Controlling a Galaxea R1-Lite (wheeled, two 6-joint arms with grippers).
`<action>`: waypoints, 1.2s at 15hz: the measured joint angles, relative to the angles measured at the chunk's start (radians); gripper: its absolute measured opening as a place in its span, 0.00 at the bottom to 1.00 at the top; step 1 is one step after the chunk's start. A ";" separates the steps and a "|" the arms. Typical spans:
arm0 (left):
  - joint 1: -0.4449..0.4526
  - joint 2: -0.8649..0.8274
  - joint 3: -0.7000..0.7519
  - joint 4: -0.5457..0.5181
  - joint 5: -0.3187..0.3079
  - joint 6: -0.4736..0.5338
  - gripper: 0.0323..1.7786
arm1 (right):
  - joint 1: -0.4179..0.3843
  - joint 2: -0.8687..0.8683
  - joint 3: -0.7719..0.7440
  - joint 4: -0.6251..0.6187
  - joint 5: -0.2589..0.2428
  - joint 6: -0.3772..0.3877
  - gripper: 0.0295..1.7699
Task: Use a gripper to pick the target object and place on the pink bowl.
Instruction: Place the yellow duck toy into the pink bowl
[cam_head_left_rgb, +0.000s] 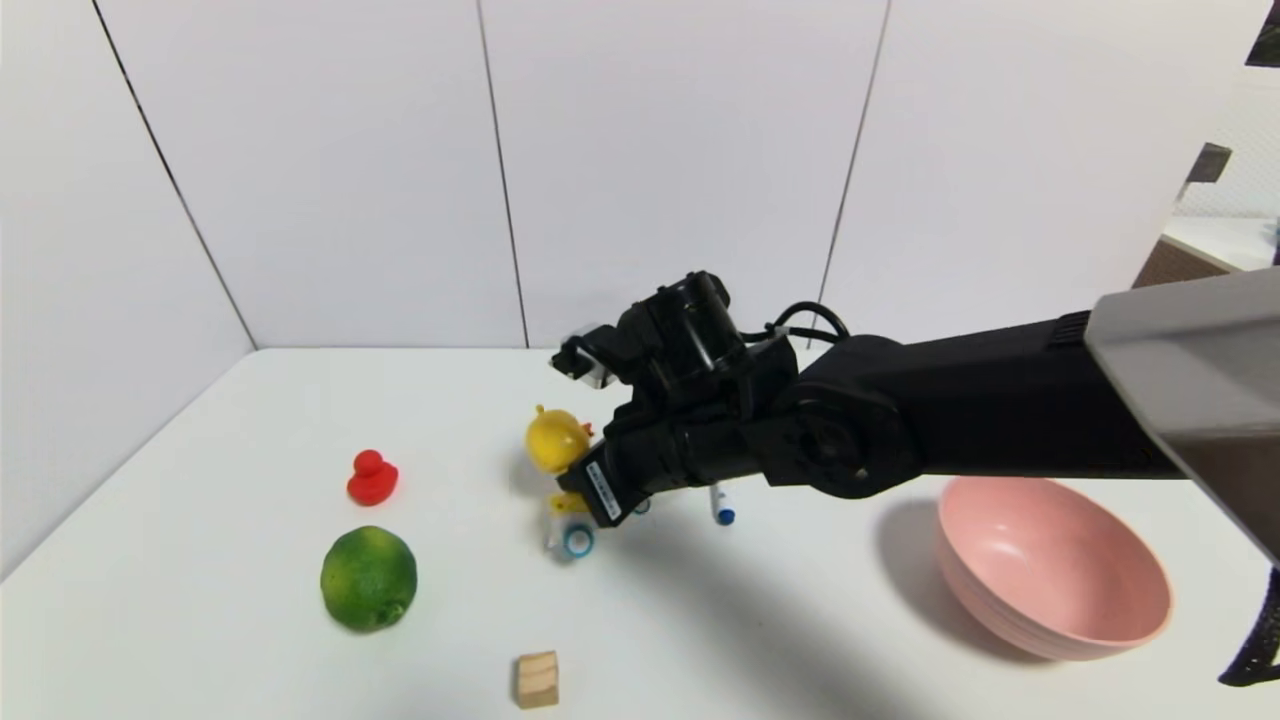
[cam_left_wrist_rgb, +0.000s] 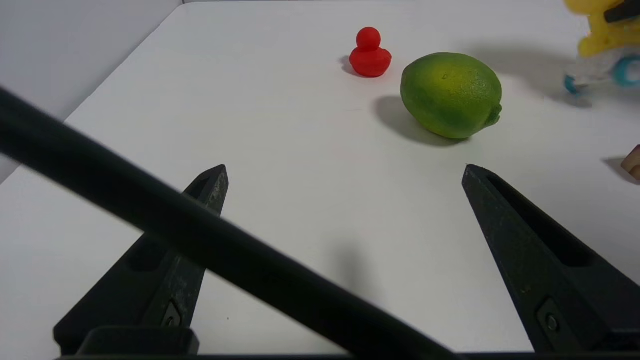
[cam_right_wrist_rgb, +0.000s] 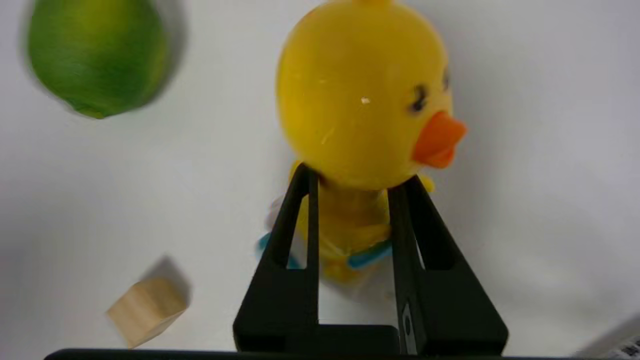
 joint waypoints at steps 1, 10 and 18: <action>0.000 0.000 0.000 0.000 0.000 0.000 0.95 | -0.001 -0.020 0.000 0.001 0.000 0.011 0.22; 0.000 0.000 0.000 0.000 0.000 0.000 0.95 | -0.051 -0.323 0.033 0.001 0.003 0.085 0.22; 0.000 0.000 0.000 0.000 0.000 0.000 0.95 | -0.368 -0.683 0.285 0.000 0.176 0.037 0.22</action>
